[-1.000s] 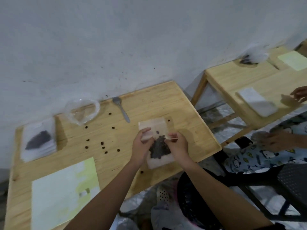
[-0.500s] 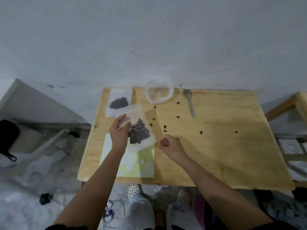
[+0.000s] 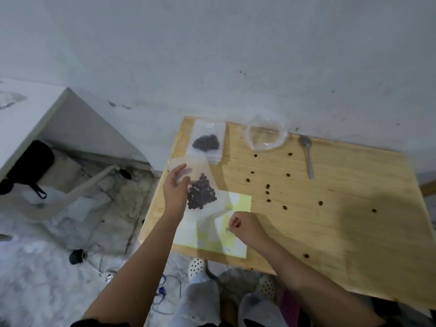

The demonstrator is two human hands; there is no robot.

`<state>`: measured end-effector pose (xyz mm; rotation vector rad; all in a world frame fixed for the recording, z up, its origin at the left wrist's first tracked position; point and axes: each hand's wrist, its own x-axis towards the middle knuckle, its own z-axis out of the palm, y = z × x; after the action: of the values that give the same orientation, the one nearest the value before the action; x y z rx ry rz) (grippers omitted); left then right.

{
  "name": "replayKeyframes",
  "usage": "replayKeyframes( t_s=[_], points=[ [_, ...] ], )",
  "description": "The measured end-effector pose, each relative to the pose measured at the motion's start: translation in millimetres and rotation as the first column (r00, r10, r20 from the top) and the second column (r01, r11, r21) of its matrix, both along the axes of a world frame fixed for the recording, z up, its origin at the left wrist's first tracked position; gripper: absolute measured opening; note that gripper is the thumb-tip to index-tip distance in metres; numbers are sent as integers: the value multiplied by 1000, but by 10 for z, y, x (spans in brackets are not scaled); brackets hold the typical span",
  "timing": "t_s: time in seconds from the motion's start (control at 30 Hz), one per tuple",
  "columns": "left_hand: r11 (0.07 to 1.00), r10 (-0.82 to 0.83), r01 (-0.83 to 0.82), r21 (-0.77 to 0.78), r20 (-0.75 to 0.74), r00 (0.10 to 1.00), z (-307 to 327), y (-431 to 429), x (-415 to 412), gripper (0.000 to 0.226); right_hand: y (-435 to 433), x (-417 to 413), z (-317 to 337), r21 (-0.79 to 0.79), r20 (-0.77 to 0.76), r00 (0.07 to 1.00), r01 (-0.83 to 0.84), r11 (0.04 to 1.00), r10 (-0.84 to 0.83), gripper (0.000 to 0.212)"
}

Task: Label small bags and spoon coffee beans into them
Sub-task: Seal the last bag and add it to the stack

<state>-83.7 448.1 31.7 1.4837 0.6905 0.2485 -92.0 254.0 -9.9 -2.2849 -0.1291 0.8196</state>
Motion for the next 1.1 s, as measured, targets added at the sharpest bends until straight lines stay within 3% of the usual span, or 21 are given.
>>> replayKeyframes(
  t_s=[0.17, 0.27, 0.47, 0.83, 0.93, 1.1],
  points=[
    [989, -134, 138, -48, 81, 988, 232, -82, 239, 26, -70, 477, 499, 195, 102, 949, 275, 941, -299, 12],
    [968, -249, 252, -11, 112, 962, 386, -159, 378, 28, 2, 792, 898, 301, 196, 898, 328, 896, -395, 7],
    [889, -444, 457, -22, 194, 875, 702, -321, 527, 43, 250, 1070, 1330, 403, 326, 848, 275, 873, -418, 3],
    [843, -509, 536, -52, 243, 825, 761, -263, 627, 50, 408, 1054, 1421, 391, 398, 799, 297, 871, -451, 7],
    [850, -498, 524, -49, 245, 832, 767, -223, 638, 47, 431, 1057, 1435, 381, 405, 789, 313, 870, -461, 19],
    [858, -471, 505, -98, 245, 847, 765, -128, 658, 44, 402, 1097, 1483, 324, 392, 782, 376, 868, -485, 66]
  ],
)
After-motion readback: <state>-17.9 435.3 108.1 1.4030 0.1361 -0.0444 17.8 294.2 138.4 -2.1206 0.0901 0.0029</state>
